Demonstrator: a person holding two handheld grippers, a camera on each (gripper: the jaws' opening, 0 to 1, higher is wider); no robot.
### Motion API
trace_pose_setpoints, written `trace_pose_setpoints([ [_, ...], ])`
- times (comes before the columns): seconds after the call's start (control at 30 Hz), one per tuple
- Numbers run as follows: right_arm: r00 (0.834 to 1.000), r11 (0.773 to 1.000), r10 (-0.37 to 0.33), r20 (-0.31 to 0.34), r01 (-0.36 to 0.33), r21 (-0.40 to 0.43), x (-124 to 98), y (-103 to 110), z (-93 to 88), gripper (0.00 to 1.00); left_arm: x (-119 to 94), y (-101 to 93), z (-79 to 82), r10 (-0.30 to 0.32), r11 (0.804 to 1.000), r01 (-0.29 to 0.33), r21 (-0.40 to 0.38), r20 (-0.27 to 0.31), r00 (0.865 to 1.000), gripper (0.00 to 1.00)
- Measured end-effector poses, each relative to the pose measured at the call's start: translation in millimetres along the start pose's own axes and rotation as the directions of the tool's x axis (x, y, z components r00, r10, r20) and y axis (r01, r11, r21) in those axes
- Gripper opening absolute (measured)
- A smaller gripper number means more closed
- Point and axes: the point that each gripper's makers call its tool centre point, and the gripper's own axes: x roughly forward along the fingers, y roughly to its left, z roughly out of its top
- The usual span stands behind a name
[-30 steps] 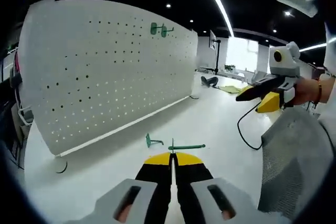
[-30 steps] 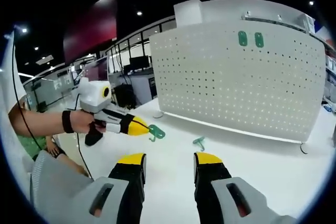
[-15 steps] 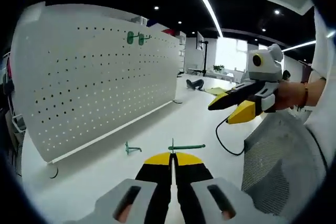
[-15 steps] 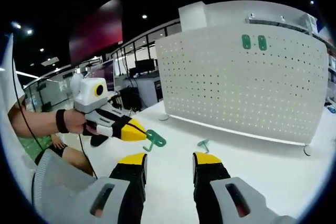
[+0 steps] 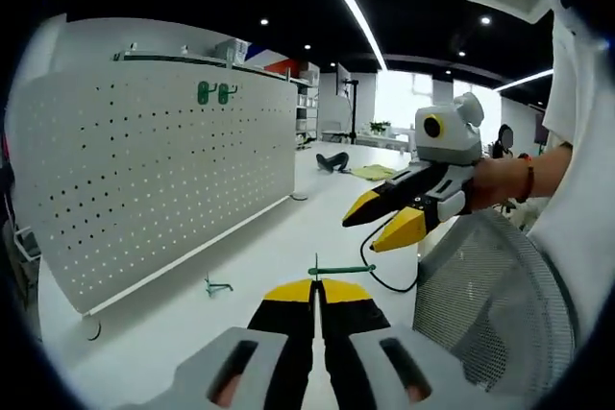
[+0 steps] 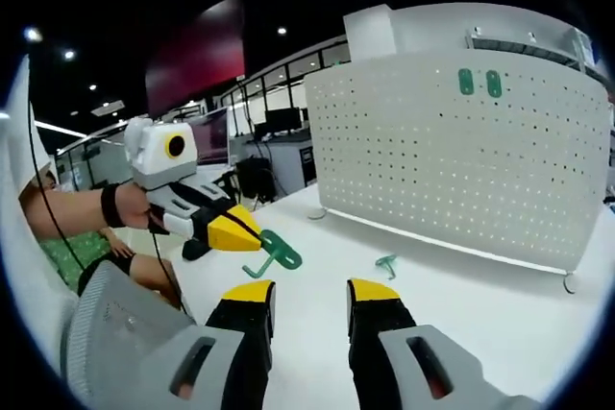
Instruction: Insert the hook assembly into the mounting plate slot until the hook locks in place.
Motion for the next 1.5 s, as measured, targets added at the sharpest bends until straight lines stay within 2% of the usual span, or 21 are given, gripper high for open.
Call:
trace_pose_setpoints([
  [0.07, 1.000, 1.000, 0.014, -0.009, -0.014, -0.009, -0.5, 1.5, -1.6, 0.29, -0.1, -4.4, 1.1, -0.016, 1.000, 0.016, -0.015, 0.004, 1.000, 0.01],
  [0.23, 0.994, 0.992, 0.096, -0.045, -0.099, -0.073, -1.8, 11.2, -7.6, 0.26, 1.0, -18.1, 4.8, -0.050, 0.999, 0.050, -0.001, 0.007, 0.999, 0.01],
  [0.4, 0.987, 0.983, 0.138, -0.083, -0.147, -0.108, -2.2, 13.9, -17.7, 0.24, 3.6, -25.6, 8.0, -0.078, 0.997, 0.078, -0.001, 0.017, 0.997, 0.01],
  [0.57, 0.982, 0.975, 0.169, -0.082, -0.179, -0.132, -3.4, 15.1, -18.6, 0.23, 9.9, -38.2, 10.4, -0.114, 0.993, 0.114, -0.001, 0.021, 0.993, 0.01],
  [0.7, 0.976, 0.961, 0.203, -0.078, -0.213, -0.173, -6.8, 17.2, -17.2, 0.18, 16.4, -52.1, 10.5, -0.160, 0.987, 0.160, 0.007, 0.010, 0.987, 0.01],
  [0.83, 0.958, 0.947, 0.267, -0.105, -0.282, -0.157, -11.6, 25.5, -22.6, 0.13, 21.9, -62.3, 11.8, -0.205, 0.979, 0.205, 0.010, 0.007, 0.979, 0.01],
  [0.9, 0.955, 0.942, 0.277, -0.109, -0.292, -0.165, -13.1, 26.3, -23.7, 0.10, 23.9, -68.7, 15.6, -0.230, 0.973, 0.230, 0.003, 0.018, 0.973, 0.01],
  [1.13, 0.950, 0.941, 0.292, -0.111, -0.306, -0.144, -19.3, 24.0, -26.7, 0.05, 29.6, -71.1, 16.4, -0.239, 0.971, 0.239, 0.006, 0.009, 0.971, 0.02],
  [1.33, 0.955, 0.951, 0.284, -0.079, -0.291, -0.100, -18.4, 23.0, -23.6, 0.01, 29.4, -67.9, 16.6, -0.224, 0.974, 0.224, -0.011, 0.006, 0.975, 0.03],
  [1.5, 0.962, 0.960, 0.272, -0.032, -0.273, -0.057, -16.3, 23.2, -16.8, 0.01, 28.2, -58.1, 20.6, -0.166, 0.986, 0.166, -0.022, 0.025, 0.986, 0.02],
])
